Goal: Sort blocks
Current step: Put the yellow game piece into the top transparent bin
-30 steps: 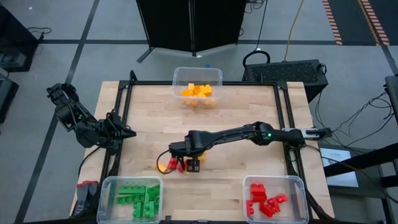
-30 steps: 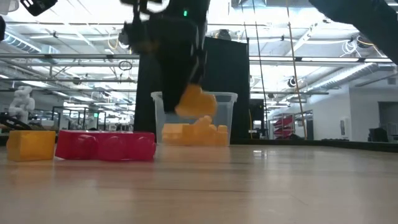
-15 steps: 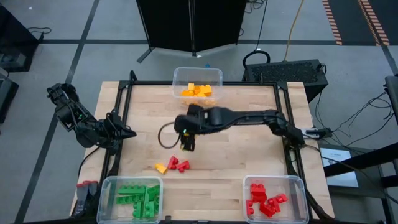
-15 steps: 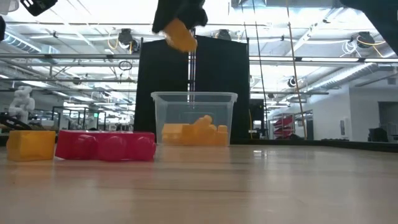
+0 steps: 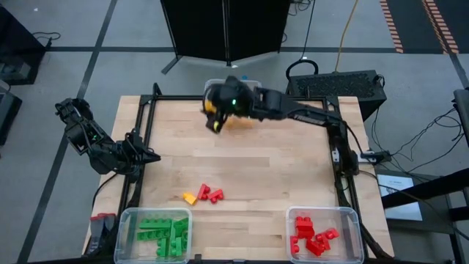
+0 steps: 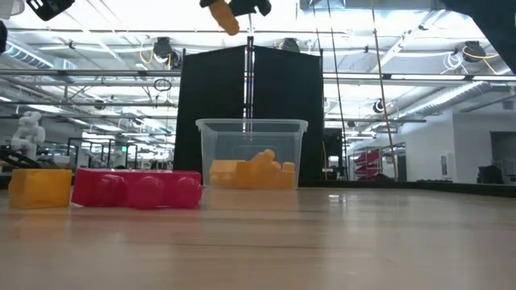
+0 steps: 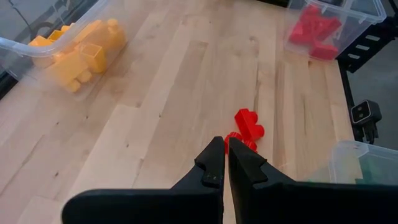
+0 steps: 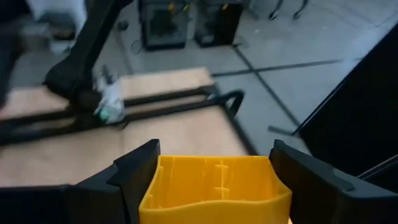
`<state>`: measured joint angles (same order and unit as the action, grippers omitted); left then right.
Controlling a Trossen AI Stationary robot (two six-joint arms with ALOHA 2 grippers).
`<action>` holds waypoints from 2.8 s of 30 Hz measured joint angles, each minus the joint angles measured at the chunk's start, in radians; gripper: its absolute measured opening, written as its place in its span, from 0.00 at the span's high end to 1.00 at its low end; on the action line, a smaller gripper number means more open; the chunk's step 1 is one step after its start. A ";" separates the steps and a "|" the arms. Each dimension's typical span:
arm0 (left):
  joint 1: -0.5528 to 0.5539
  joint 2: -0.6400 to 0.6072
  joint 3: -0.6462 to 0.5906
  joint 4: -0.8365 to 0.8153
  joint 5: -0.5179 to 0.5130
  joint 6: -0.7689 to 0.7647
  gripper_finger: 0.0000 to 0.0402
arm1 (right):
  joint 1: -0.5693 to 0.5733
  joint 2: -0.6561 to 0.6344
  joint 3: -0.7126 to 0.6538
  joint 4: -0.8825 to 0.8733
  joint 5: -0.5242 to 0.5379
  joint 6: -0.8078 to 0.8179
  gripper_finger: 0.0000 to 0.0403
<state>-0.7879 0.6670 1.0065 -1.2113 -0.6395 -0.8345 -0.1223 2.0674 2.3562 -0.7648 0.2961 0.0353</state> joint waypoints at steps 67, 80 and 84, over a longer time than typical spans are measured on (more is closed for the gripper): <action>0.000 0.000 0.000 -0.010 -0.024 -0.050 0.99 | -0.378 0.320 0.000 -0.047 -0.246 0.032 0.34; 0.000 0.000 0.000 -0.010 -0.024 -0.050 0.99 | -0.378 0.325 0.000 -0.073 -0.248 0.032 0.23; 0.000 0.000 0.000 -0.010 -0.024 -0.050 0.99 | -0.374 0.325 0.000 -0.078 -0.250 0.029 0.19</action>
<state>-0.7879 0.6674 1.0065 -1.2211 -0.6632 -0.8841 -0.4965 2.3920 2.3562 -0.8429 0.0460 0.0647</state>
